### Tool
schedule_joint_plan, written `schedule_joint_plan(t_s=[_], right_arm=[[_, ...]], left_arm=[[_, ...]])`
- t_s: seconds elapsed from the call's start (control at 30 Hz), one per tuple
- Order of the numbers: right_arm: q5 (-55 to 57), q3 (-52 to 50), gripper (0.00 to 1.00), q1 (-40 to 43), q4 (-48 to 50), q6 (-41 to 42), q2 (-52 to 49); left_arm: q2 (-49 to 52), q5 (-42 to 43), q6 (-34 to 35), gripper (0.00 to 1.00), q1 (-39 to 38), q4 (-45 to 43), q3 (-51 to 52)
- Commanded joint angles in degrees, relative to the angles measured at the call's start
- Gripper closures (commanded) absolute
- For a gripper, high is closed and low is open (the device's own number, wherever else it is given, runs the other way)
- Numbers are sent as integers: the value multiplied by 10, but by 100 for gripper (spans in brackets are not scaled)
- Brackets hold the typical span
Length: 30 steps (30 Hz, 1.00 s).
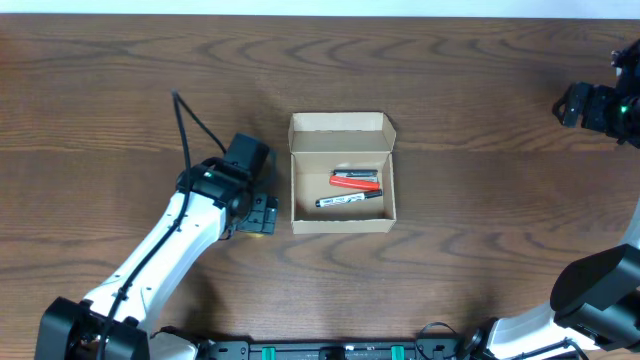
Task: Pack container
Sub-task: 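Lower the left gripper onto the yellow tape roll and grasp it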
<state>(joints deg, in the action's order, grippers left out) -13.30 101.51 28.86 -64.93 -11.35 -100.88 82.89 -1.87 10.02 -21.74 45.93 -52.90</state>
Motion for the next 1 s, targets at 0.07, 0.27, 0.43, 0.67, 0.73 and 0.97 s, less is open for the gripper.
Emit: schedule_joint_plan(t_s=[0.07,0.27,0.43,0.67,0.73,0.97], right_arm=[[-4,0,1,-4,-5,6,0],[-4,0,1,-4,-7,6,0],[-4,0,1,-4,-9,6,0],[-4,0,1,-4,-9,5,0],[-4,0,1,-4,-9,5,0],[-4,0,1,-4,-8,1,0]], left_arm=[[0,26,-41,5,51,-13,21],[12,31,-56,5,78,-23,22],[42,46,-56,5,78,-41,23],[71,49,-56,5,78,-51,23],[74,50,-55,5,78,-55,23],[78,56,-55,5,78,-64,25]])
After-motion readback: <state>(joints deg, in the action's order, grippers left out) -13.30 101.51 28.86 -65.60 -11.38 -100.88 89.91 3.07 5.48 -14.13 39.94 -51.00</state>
